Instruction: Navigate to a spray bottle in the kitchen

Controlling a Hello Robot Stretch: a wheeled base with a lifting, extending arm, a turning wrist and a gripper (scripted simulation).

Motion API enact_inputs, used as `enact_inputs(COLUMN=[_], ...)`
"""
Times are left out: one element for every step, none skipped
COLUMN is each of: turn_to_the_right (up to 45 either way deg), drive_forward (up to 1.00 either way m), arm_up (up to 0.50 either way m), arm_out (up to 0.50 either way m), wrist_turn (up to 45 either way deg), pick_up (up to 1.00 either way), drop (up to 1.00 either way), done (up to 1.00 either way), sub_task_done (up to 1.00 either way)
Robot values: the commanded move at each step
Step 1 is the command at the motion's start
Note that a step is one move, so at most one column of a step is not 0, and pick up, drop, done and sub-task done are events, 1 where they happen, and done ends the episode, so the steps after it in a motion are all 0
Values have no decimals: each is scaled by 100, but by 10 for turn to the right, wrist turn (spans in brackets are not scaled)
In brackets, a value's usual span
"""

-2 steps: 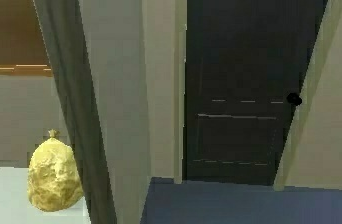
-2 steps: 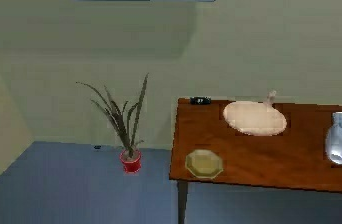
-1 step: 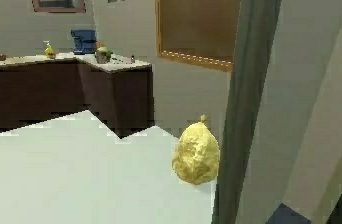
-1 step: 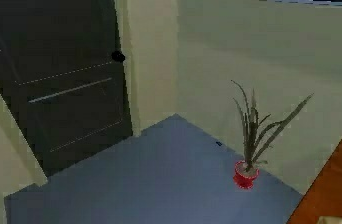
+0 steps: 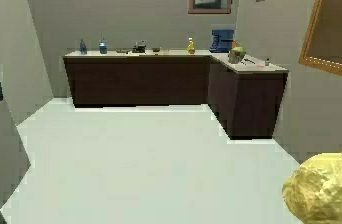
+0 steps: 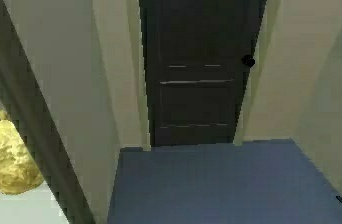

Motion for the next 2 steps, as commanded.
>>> enact_inputs(turn_to_the_right=[0,0], drive_forward=[100,100], arm_up=[0,0], arm_out=[0,0], wrist_turn=[0,0], pick_up=[0,0], drop=[0,0], done=[0,0], sub_task_done=[0,0])
